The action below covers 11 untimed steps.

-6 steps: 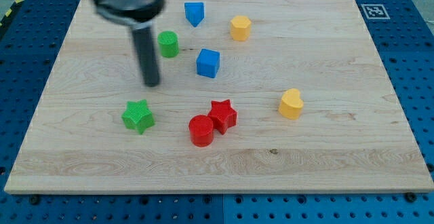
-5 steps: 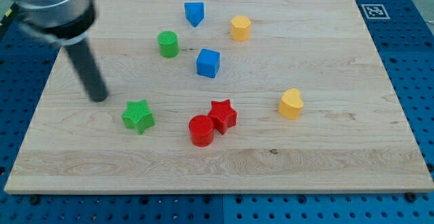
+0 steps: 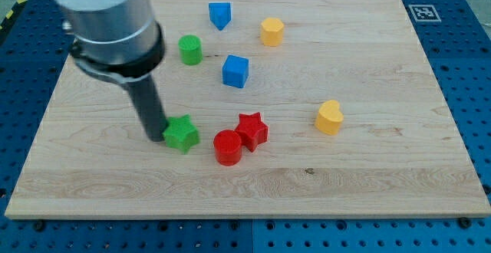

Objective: Push the green blocks into the red blocks

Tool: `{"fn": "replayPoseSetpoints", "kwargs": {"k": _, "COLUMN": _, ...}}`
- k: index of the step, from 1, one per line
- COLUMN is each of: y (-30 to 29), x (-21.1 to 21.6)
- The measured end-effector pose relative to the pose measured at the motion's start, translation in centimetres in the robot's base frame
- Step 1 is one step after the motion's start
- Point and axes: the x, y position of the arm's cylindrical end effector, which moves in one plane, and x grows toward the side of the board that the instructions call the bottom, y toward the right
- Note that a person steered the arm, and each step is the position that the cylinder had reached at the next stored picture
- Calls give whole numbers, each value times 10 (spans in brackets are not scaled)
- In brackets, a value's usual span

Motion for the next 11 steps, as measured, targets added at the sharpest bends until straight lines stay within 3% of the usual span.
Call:
{"fn": "replayPoseSetpoints", "kwargs": {"k": 1, "y": 26, "x": 1}}
{"fn": "replayPoseSetpoints", "kwargs": {"k": 2, "y": -15, "x": 4}}
{"fn": "replayPoseSetpoints", "kwargs": {"k": 3, "y": -84, "x": -70}}
{"fn": "replayPoseSetpoints", "kwargs": {"k": 4, "y": -85, "x": -171}}
{"fn": "replayPoseSetpoints", "kwargs": {"k": 5, "y": -61, "x": -217}}
{"fn": "replayPoseSetpoints", "kwargs": {"k": 6, "y": -12, "x": -217}}
{"fn": "replayPoseSetpoints", "kwargs": {"k": 8, "y": 5, "x": -211}}
{"fn": "replayPoseSetpoints", "kwargs": {"k": 11, "y": 16, "x": -169}}
